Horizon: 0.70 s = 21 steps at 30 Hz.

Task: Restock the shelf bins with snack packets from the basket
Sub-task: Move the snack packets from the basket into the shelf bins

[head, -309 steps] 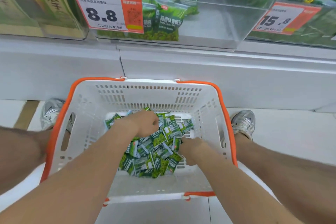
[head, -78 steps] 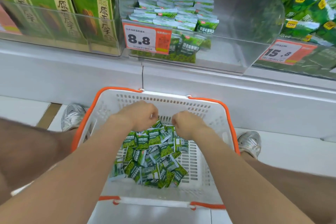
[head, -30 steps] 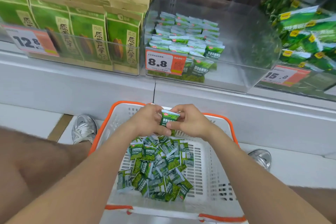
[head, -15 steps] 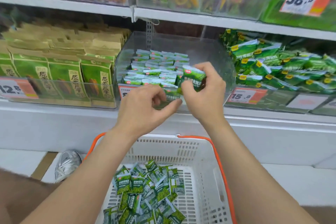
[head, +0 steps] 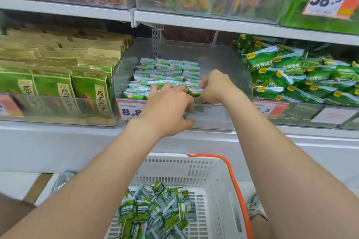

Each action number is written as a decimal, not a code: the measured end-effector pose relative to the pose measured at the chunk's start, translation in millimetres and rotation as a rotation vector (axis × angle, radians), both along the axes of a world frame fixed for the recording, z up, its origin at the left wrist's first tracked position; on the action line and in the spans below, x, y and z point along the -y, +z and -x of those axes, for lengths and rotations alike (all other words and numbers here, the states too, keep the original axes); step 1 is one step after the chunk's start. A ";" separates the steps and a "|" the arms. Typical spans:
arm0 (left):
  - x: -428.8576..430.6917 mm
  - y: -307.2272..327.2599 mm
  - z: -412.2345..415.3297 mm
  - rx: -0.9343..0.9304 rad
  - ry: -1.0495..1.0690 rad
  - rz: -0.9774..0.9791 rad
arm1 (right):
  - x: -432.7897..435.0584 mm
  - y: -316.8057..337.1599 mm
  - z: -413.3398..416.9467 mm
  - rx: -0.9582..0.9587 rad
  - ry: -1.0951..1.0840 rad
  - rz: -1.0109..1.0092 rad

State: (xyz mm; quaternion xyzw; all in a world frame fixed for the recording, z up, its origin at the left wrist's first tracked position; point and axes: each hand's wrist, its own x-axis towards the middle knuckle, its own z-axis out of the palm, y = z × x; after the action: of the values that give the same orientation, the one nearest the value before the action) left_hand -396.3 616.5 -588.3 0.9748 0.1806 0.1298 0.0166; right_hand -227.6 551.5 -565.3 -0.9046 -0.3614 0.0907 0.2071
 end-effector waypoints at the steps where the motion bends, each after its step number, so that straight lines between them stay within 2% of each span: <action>1: -1.6 1.0 -2.7 -0.022 0.002 -0.007 | -2.5 -2.2 -2.0 -0.010 -0.004 0.005; 5: -3.0 4.6 -13.4 -0.102 -0.015 -0.077 | -11.2 -6.8 -4.3 -0.024 -0.006 0.015; 10: -0.6 4.7 -17.5 -0.099 0.047 -0.074 | -16.8 -8.1 -4.5 -0.037 0.055 -0.041; 13: -1.0 3.4 -18.2 -0.115 0.073 -0.109 | -15.0 -11.5 -6.2 0.007 0.089 -0.022; 16: -6.0 3.3 -14.9 -0.112 0.090 -0.095 | -9.7 -11.4 -2.4 0.046 0.000 -0.008; 19: -8.8 3.8 -10.3 -0.104 0.089 -0.068 | -4.9 -8.1 -0.8 0.214 -0.096 0.078; 21: -8.7 4.9 -6.7 -0.118 0.060 -0.067 | -1.8 -5.8 -1.1 0.177 -0.041 0.093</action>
State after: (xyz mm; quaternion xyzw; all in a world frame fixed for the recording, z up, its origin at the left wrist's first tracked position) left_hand -389.6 625.2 -583.4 0.9749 0.2060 0.0785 -0.0304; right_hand -226.5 553.3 -571.1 -0.9250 -0.3548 0.0230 0.1339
